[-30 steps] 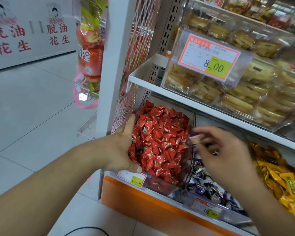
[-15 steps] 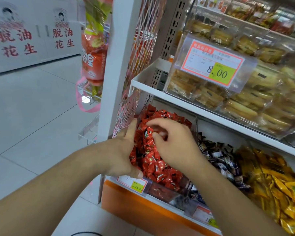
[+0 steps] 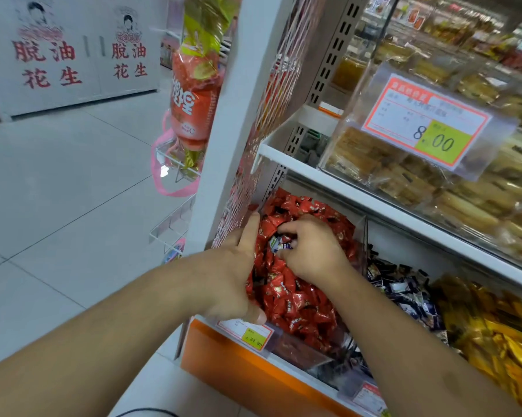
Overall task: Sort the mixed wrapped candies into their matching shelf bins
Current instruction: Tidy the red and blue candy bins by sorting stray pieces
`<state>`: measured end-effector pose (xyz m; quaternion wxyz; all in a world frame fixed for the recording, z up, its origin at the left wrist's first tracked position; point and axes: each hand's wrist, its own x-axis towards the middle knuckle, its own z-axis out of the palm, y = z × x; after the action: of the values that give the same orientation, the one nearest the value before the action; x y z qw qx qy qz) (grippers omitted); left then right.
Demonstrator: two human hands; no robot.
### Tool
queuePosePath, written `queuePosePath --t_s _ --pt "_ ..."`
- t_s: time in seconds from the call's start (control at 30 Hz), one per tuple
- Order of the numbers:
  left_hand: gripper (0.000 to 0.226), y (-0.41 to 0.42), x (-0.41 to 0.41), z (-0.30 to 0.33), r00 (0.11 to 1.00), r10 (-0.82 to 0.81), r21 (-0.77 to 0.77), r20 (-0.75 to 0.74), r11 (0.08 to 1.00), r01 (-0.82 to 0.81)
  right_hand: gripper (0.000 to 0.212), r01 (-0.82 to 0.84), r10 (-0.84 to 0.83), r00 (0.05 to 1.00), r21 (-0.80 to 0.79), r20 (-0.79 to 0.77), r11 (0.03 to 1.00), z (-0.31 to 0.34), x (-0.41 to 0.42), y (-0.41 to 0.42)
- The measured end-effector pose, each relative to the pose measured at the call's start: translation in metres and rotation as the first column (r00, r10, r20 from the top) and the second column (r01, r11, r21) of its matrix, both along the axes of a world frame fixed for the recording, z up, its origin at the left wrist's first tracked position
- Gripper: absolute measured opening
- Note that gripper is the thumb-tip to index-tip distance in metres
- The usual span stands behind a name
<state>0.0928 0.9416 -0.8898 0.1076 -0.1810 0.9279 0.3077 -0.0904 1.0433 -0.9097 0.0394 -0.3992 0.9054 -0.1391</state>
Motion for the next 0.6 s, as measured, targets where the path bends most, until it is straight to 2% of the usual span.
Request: queuePosePath --t_s 0.17,0.33,0.5,0.6 --pt "0.146 0.000 0.000 0.001 1.000 0.002 -0.027 0.024 1.000 -0.001 0.042 -0.007 0.007 1.000 0.005 -0.001 1.000 -0.001 -0.001 -0.003" --pt "0.146 -0.001 -0.001 -0.002 1.000 -0.004 -0.036 0.019 0.999 0.005 0.009 0.014 -0.017 0.999 -0.065 -0.036 0.998 -0.003 0.007 -0.002" --pt "0.146 -0.002 -0.003 -0.004 1.000 -0.012 -0.011 0.003 1.000 0.012 0.017 0.037 -0.034 0.999 -0.111 0.033 0.993 0.005 0.015 0.004" --pt "0.148 -0.001 -0.003 -0.003 1.000 -0.014 0.005 0.001 1.000 0.014 0.020 0.054 -0.043 0.997 -0.190 0.066 0.980 0.021 0.022 0.021"
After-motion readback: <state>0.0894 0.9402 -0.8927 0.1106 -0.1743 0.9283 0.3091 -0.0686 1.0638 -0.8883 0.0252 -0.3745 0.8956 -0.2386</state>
